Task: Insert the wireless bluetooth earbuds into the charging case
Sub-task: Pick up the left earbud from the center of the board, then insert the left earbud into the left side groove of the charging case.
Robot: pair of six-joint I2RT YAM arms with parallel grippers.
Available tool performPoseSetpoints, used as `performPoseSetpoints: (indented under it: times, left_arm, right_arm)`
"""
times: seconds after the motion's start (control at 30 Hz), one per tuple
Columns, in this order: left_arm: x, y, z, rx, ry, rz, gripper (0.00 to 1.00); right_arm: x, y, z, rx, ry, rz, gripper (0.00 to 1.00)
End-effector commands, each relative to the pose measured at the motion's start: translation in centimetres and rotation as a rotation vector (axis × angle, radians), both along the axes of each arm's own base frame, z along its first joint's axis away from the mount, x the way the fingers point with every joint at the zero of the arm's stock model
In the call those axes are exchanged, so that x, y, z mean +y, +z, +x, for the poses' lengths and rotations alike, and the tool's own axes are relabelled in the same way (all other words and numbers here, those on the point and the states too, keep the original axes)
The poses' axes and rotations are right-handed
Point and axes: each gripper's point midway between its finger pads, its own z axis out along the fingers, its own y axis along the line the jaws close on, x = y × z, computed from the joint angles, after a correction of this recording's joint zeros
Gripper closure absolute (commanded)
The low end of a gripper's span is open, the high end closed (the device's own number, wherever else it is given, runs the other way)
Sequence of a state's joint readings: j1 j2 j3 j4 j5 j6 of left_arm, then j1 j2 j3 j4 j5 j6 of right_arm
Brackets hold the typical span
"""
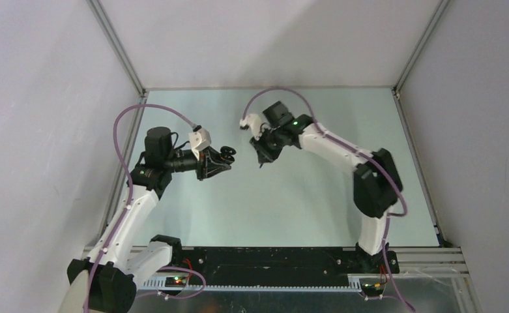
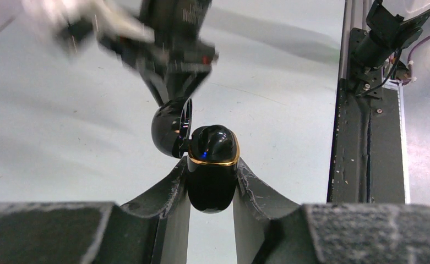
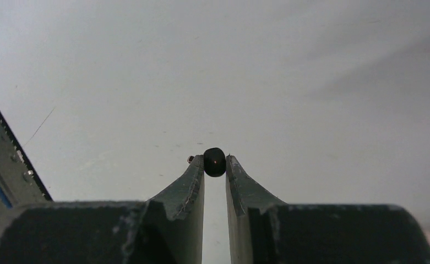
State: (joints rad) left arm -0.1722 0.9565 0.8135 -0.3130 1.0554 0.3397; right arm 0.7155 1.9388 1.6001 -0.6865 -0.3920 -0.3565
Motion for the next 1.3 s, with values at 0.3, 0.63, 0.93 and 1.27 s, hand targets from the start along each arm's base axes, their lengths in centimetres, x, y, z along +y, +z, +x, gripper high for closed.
performPoseSetpoints:
  times: [0.3,0.63,0.93,1.27]
  left_arm:
    - [-2.8,2.5,1.4,0.121,-0.123,-0.059,1.00]
    - [-5.8,4.3,3.3,0.286,-0.220,-0.203,1.00]
    - [-6.7,3.8,2.3,0.339,-0.229,-0.263,1.00]
    - [-7.1,3.1,1.2,0.319,-0.241,-0.231,1.00]
  right_arm:
    - [-7.8,22.3,3.1,-0.670,-0.216,0.219,0.90]
    - [-6.7,26.0,-0.4,-0.747,-0.184,0.281,0.91]
    - [-3.2,23.9,-2.6,-0.722,-0.154,0.256,0.91]
    - [-1.8,22.3,-2.5,-0.722,-0.158,0.222,0.92]
